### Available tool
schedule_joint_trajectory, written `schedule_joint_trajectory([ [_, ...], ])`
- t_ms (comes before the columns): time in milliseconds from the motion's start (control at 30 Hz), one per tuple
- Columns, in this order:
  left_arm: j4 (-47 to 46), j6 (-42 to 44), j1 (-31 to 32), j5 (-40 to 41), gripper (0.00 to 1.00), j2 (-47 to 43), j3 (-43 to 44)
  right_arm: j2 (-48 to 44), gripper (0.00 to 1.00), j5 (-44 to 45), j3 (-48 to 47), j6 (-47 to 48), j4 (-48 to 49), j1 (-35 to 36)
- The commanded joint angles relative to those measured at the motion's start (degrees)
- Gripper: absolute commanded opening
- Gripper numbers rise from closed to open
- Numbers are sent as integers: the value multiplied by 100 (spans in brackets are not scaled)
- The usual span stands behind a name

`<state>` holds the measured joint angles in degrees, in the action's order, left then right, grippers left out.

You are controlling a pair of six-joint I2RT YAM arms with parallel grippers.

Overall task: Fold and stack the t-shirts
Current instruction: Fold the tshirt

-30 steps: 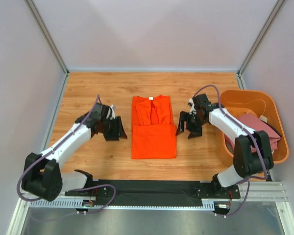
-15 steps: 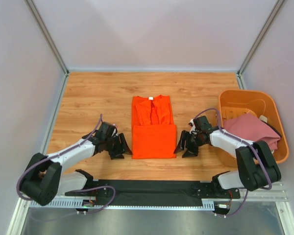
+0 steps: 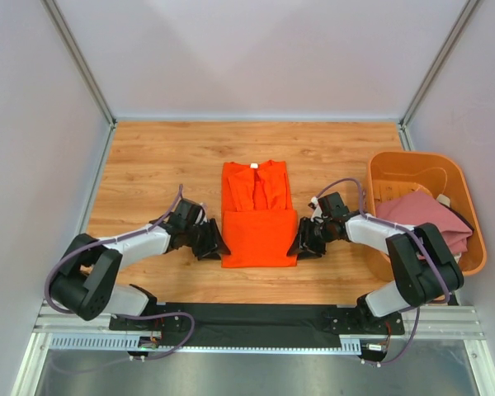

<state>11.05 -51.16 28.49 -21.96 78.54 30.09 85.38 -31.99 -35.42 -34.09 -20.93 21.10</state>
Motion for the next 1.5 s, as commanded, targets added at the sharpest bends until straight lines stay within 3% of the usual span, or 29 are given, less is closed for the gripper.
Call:
schedule_joint_trajectory([
  [0,222,361,43,728,52,381,-135,259,41,474,219,157,229,43],
  [533,469,616,86,1150,46,1110,76,795,41,554,316,253,676,43],
  [633,231,642,86,1079,32,1242,15,918,31,352,413,139,1028,43],
  [700,118,712,78,1036,8,1251,-11,936,17,264,465,104,1143,43],
  [767,82,730,86,1000,0,1173,-20,893,4,211,483,104,1117,34],
  [967,520,809,86,720,0,103,-126,-72,0,175,571,236,433,34],
  [1233,2190,537,235,324,0,-1972,-240,-1865,0,-97,869,60,-1060,218],
  [1333,2814,318,350,192,0,-2737,-345,-2393,0,-141,1089,-326,-1387,552],
  [1467,3533,-525,1016,16,0,-3939,-644,-3473,0,-53,1335,-1160,-1668,1455],
])
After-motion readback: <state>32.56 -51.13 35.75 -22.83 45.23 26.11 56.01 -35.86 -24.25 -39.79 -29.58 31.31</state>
